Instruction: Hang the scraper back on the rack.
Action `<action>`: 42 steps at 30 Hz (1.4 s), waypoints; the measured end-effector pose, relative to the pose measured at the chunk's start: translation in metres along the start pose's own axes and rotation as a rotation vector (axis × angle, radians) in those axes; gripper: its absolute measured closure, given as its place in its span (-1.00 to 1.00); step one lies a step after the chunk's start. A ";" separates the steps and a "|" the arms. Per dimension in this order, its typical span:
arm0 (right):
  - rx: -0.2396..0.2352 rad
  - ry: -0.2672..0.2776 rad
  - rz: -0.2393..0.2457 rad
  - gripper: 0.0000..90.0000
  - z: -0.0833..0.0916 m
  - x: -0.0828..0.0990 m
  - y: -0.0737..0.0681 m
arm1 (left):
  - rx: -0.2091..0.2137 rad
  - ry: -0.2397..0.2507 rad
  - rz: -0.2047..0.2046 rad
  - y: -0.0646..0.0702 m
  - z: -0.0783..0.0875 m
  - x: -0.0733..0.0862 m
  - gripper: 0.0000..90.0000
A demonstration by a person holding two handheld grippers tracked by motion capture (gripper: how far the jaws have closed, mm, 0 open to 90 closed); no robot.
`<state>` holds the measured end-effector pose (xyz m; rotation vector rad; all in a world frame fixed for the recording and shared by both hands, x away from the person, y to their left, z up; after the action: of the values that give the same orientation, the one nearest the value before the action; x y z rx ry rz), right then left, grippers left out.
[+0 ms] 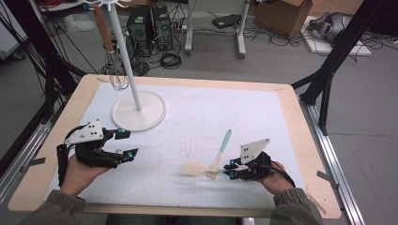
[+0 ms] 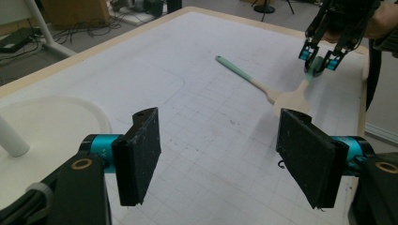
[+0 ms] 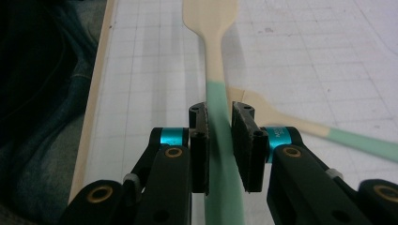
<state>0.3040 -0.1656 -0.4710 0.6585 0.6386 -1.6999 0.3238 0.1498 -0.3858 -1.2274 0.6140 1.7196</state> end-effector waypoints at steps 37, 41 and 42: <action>-0.070 0.032 0.061 0.73 -0.034 -0.092 0.003 | 0.095 -0.015 -0.051 0.018 -0.019 -0.007 -0.29; -0.079 0.039 0.066 0.73 -0.036 -0.098 0.002 | 0.102 -0.018 -0.054 0.019 -0.020 -0.007 -0.28; -0.080 0.040 0.067 0.73 -0.036 -0.099 0.002 | 0.105 -0.016 -0.054 0.020 -0.021 -0.008 -0.28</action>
<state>0.3290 -0.0738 -0.4256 0.6514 0.7013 -1.5948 0.3169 0.1213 -0.3888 -1.1459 0.6475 1.6307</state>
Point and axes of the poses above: each handheld gripper's, and its own axes: z roughly backward along the jaws, x roughly out of its underside, y roughly to its right, the point moved 10 cm from there along -z, roughly forward along the jaws, and after that the axes turned 8 degrees about -z, right-handed, at the moved point
